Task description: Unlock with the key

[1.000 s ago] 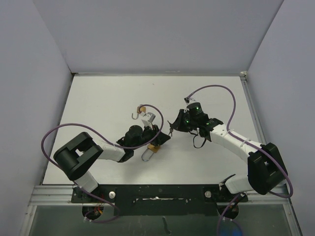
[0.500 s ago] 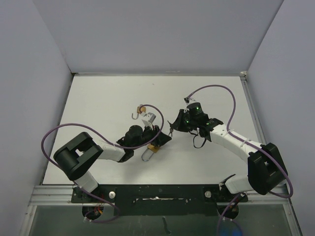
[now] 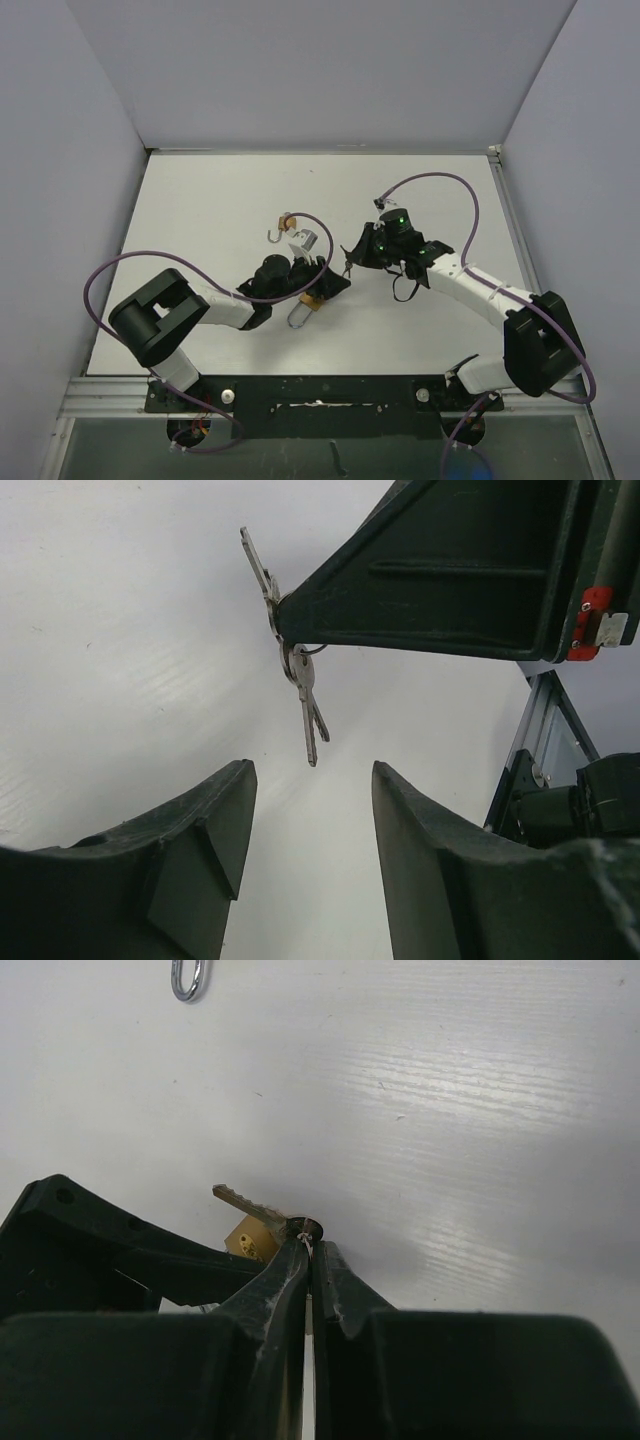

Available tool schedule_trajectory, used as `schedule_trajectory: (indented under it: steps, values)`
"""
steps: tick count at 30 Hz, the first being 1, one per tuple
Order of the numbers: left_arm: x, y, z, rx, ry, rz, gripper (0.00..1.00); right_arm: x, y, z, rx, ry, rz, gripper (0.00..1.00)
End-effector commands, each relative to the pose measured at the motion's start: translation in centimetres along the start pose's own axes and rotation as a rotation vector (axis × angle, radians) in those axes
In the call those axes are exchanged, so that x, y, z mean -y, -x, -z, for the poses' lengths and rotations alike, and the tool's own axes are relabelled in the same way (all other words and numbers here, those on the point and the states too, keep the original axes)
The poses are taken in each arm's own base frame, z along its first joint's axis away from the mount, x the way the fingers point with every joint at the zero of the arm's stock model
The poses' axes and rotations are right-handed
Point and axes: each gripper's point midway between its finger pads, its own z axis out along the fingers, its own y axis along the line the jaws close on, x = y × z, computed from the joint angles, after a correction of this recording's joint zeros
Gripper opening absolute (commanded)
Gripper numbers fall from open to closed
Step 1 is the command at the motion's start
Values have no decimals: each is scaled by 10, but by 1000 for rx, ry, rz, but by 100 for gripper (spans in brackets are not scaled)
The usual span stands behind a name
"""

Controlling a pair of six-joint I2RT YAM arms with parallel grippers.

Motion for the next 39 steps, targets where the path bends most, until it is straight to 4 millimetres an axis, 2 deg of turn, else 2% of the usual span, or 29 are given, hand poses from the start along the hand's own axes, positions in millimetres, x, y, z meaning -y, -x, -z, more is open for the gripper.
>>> schedule_trajectory:
  steps: [1, 8, 13, 24, 39]
  values:
    - [32, 32, -1, 73, -87, -28, 50, -9, 17, 12, 69, 29, 13, 0]
    - [36, 43, 9, 122, -77, -25, 53, -10, 19, 17, 92, 40, -16, 0]
    - [40, 50, 7, 135, -86, -21, 53, -11, 19, 18, 102, 49, -22, 0]
    - [39, 41, -4, 86, -94, -8, 52, -14, 24, 22, 118, 59, -8, 0]
    - [37, 33, -11, 49, -101, -4, 42, -18, 28, 21, 126, 72, -3, 0]
